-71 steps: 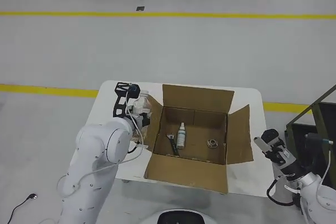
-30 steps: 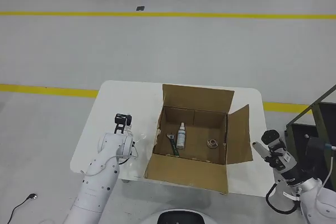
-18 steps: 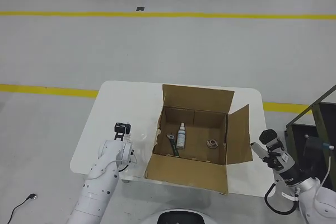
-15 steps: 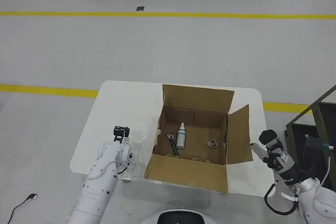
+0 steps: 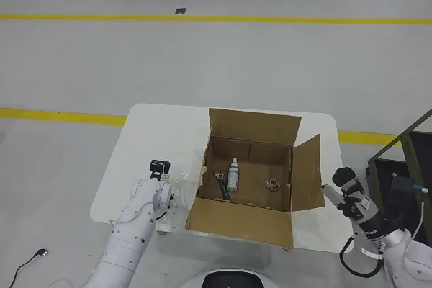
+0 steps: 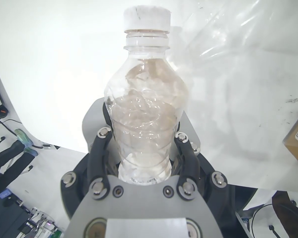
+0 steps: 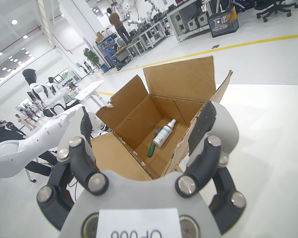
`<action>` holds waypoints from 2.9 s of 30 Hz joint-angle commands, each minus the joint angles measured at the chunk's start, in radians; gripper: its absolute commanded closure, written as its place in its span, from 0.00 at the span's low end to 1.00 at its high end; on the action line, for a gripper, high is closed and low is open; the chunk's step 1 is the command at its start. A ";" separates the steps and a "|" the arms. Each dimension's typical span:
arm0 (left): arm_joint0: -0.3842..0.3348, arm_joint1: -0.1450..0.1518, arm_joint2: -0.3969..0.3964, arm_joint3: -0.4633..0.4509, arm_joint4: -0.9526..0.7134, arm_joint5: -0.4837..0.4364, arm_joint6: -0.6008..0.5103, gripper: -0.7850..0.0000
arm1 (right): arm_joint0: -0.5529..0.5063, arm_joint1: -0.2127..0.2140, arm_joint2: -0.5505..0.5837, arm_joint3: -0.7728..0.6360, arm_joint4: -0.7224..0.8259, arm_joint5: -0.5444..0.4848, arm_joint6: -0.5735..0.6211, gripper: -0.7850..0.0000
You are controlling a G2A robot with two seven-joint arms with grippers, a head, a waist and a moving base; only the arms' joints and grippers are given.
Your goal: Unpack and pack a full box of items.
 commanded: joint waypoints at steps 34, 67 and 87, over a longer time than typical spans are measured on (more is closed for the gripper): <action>0.161 0.031 -0.160 -0.618 -0.036 0.045 -0.087 0.00 | 0.284 0.015 -0.223 -0.034 -0.260 0.195 0.220 1.00; 0.170 0.028 -0.159 -0.639 -0.042 0.087 -0.063 0.00 | 0.577 -0.023 -0.625 0.026 -0.768 0.721 0.603 1.00; 0.170 0.028 -0.159 -0.639 -0.042 0.087 -0.063 0.00 | 0.816 -0.079 -0.853 0.341 -0.809 0.806 0.739 1.00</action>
